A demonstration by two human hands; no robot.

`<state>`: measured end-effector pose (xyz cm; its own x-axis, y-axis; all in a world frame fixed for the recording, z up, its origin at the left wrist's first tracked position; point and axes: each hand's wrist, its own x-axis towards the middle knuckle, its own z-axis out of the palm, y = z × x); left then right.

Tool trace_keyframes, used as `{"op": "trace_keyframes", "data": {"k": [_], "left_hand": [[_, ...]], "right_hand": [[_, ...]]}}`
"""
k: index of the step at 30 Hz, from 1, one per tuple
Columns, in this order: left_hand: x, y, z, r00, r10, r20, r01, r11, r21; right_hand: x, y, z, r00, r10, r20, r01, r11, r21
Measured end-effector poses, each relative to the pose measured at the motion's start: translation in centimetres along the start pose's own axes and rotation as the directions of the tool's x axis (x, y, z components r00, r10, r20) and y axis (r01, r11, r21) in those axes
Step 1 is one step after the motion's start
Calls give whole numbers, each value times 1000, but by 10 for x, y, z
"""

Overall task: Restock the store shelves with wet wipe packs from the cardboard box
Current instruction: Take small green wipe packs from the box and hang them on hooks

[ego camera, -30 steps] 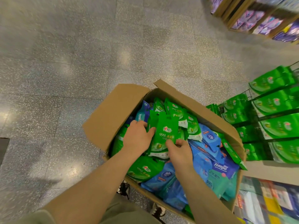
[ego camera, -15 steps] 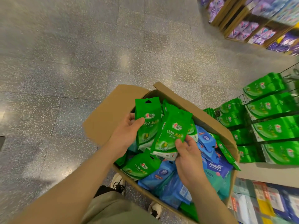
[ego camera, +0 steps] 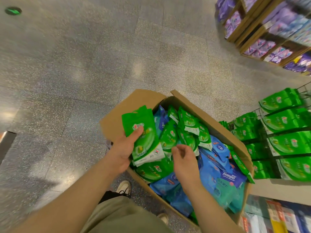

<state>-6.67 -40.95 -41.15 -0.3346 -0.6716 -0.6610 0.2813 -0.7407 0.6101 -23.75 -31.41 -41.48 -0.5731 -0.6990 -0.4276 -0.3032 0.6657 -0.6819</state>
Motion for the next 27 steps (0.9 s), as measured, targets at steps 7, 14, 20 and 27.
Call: {"op": "trace_keyframes", "data": {"k": [7,14,20,27], "left_hand": [[-18,21,-43,996,4,-85,-18,985,-173],[-22,18,-63,992,-29,-124,7,984,-177],[-21,19,-65,989,35,-143,-38,999,-13],[-25,2,-37,999,-36,-39,34,999,-39]], "right_hand": [[-16,30,29,972,108,206,32,814,-580],[-19,27,12,960,58,275,-5,982,-188],[-20,-21,-22,946,-67,317,-104,864,493],[-24,-90,9,943,-226,244,131,927,352]]}}
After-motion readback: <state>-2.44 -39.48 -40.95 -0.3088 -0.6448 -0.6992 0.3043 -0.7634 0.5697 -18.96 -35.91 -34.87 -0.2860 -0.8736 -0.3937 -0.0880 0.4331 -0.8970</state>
